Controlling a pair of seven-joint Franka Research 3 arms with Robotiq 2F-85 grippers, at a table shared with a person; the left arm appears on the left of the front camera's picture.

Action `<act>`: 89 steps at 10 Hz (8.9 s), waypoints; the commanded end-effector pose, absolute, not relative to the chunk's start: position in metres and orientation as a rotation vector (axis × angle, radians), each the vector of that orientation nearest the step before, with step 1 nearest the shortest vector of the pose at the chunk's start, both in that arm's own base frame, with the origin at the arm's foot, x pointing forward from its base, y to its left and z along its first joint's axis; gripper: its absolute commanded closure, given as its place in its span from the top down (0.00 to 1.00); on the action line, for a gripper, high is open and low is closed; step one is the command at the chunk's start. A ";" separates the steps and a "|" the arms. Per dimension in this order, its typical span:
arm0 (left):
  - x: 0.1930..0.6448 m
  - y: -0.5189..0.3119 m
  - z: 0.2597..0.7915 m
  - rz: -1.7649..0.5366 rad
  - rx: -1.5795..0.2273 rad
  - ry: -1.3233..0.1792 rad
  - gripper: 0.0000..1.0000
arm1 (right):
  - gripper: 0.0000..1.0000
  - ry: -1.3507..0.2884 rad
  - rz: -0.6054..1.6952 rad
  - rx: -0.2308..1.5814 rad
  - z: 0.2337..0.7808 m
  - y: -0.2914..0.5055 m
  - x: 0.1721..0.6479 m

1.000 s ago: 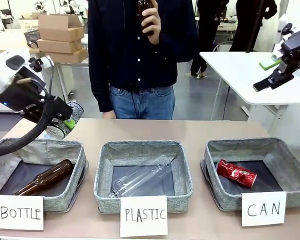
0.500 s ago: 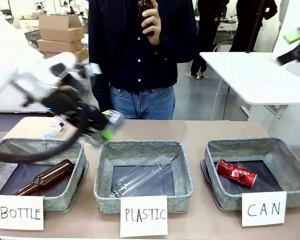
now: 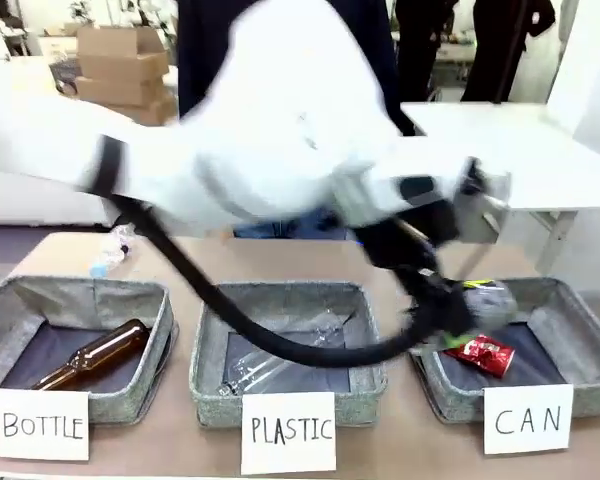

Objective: Sort the can waste into the basket.
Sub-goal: Pick up the can waste from the table and place it in the right Fabric basket.

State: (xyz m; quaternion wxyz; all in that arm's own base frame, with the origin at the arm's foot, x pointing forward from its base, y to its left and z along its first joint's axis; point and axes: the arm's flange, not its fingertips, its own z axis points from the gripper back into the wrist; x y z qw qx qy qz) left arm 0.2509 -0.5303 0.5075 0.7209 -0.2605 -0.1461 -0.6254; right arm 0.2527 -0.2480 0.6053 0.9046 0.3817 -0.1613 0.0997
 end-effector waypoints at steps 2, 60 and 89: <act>0.275 -0.627 0.484 -1.462 -0.549 -0.541 0.44 | 1.00 -0.329 0.207 0.838 0.572 -0.257 0.250; 0.355 -0.076 0.612 -0.274 -1.034 -0.266 1.00 | 1.00 -0.042 0.506 1.340 0.584 0.050 0.342; 0.355 -0.076 0.612 -0.274 -1.034 -0.266 1.00 | 1.00 -0.042 0.506 1.340 0.584 0.050 0.342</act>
